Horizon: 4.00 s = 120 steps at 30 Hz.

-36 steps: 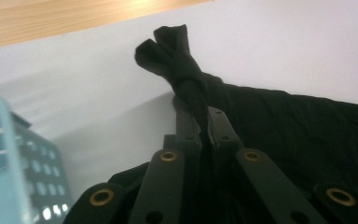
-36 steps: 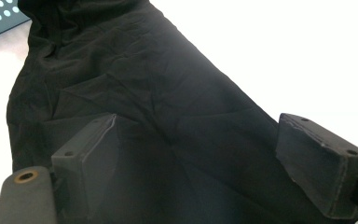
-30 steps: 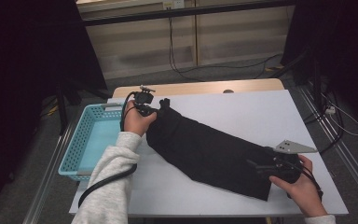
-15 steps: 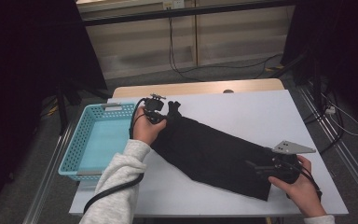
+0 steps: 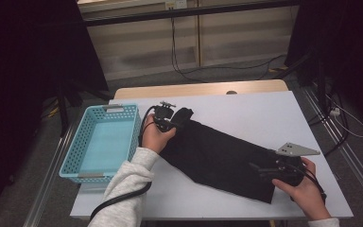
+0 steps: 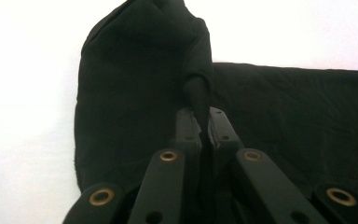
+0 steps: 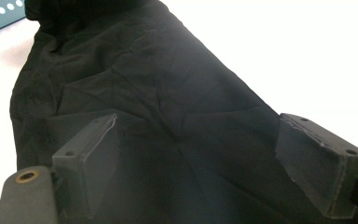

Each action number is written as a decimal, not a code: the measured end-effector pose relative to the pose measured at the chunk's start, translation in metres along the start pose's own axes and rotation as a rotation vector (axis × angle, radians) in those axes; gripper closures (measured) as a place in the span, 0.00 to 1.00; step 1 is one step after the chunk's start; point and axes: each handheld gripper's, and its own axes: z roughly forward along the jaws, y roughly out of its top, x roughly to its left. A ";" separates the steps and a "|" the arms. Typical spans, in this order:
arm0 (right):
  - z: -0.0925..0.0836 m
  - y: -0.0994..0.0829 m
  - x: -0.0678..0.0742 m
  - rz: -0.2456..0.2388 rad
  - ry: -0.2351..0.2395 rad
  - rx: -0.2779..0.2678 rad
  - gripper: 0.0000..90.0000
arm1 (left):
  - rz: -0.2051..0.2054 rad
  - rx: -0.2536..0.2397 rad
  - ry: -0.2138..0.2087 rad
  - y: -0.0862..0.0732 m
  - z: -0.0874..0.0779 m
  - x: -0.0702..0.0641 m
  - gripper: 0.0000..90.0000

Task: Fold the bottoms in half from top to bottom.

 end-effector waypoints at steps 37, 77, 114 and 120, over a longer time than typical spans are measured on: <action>0.000 0.000 0.000 -0.002 0.000 0.000 0.16 | 0.014 -0.013 -0.075 0.003 0.003 -0.035 0.95; 0.001 -0.001 0.001 -0.006 0.001 0.008 0.16 | 0.052 -0.028 -0.176 -0.004 0.006 -0.057 0.95; 0.004 -0.002 0.001 -0.008 -0.001 0.017 0.16 | 0.121 -0.046 -0.268 -0.007 0.016 -0.105 0.94; 0.003 -0.001 0.002 -0.011 0.000 0.014 0.16 | 0.151 -0.055 -0.295 -0.012 0.022 -0.113 0.56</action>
